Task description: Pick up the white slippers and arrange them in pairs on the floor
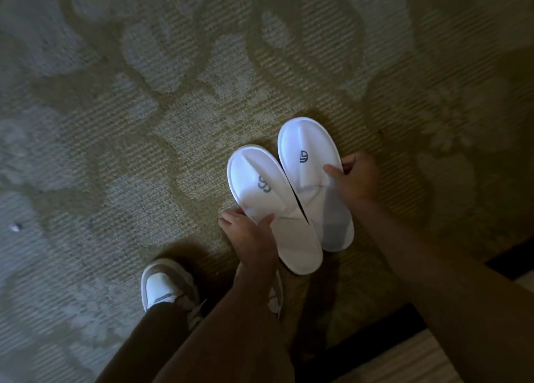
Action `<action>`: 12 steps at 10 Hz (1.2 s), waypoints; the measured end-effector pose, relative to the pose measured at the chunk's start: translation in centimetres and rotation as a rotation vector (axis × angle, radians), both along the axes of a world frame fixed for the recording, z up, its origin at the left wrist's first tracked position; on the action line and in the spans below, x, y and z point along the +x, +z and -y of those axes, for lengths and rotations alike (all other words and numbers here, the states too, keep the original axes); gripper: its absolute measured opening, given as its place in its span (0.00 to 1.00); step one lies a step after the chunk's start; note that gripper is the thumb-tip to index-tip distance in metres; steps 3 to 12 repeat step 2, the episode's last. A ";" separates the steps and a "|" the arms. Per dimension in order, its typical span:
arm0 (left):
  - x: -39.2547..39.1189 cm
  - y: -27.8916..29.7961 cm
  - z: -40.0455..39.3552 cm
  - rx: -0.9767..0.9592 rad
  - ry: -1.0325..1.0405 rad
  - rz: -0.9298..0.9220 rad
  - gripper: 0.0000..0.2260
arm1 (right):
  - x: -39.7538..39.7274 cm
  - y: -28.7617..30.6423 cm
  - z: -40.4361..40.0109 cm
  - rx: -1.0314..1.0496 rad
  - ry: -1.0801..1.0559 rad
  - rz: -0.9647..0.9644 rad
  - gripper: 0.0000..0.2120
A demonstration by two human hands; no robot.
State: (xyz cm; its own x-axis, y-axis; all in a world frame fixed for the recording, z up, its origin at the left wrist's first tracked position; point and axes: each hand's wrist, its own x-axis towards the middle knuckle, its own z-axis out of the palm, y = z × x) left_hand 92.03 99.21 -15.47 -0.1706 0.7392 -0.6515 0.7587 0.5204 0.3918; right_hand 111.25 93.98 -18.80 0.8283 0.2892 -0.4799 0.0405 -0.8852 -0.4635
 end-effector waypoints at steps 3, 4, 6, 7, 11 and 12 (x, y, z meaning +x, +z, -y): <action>0.4 2.5 -0.8 -0.090 -0.140 -0.101 0.34 | -0.3 1.2 0.0 -0.056 0.038 -0.052 0.26; 0.4 2.5 -0.8 -0.090 -0.140 -0.101 0.34 | -0.3 1.2 0.0 -0.056 0.038 -0.052 0.26; 0.4 2.5 -0.8 -0.090 -0.140 -0.101 0.34 | -0.3 1.2 0.0 -0.056 0.038 -0.052 0.26; 0.4 2.5 -0.8 -0.090 -0.140 -0.101 0.34 | -0.3 1.2 0.0 -0.056 0.038 -0.052 0.26; 0.4 2.5 -0.8 -0.090 -0.140 -0.101 0.34 | -0.3 1.2 0.0 -0.056 0.038 -0.052 0.26; 0.4 2.5 -0.8 -0.090 -0.140 -0.101 0.34 | -0.3 1.2 0.0 -0.056 0.038 -0.052 0.26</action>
